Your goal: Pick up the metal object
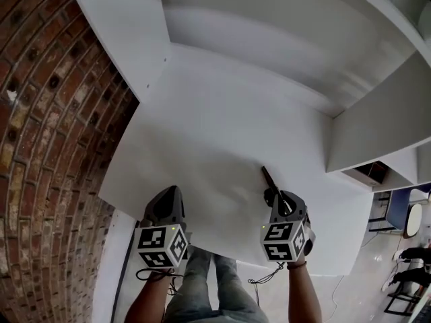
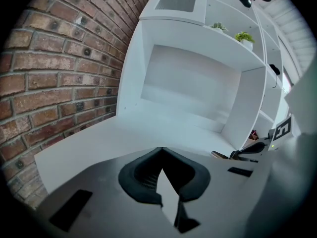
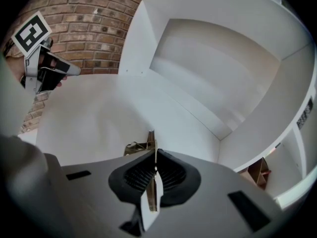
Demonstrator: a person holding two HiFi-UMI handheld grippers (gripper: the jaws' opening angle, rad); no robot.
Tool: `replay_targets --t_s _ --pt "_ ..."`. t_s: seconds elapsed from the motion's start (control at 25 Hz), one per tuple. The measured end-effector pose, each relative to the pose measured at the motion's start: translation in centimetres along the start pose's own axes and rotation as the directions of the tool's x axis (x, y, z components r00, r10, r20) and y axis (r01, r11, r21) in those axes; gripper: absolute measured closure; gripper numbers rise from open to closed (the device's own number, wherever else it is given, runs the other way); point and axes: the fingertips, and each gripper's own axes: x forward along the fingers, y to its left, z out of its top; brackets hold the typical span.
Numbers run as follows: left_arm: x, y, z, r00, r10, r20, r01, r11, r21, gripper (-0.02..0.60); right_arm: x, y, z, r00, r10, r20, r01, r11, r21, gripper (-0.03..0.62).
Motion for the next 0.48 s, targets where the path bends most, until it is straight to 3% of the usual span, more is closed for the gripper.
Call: replay_targets --t_s 0.28,0.48 --pt "-1.0 -1.8 1.5 0.999 -0.028 0.016 0.027 0.999 0.032 0.574 -2.3 -1.5 1.5 0.998 -0.017 0.061 0.012 0.997 0.078 0.585" --pt "-1.7 -4.4 3.7 0.997 -0.067 0.042 0.064 0.996 0.069 0.574 -5.8 -4.2 3.0 0.987 -0.082 0.136 0.056 0.981 0.188 0.585"
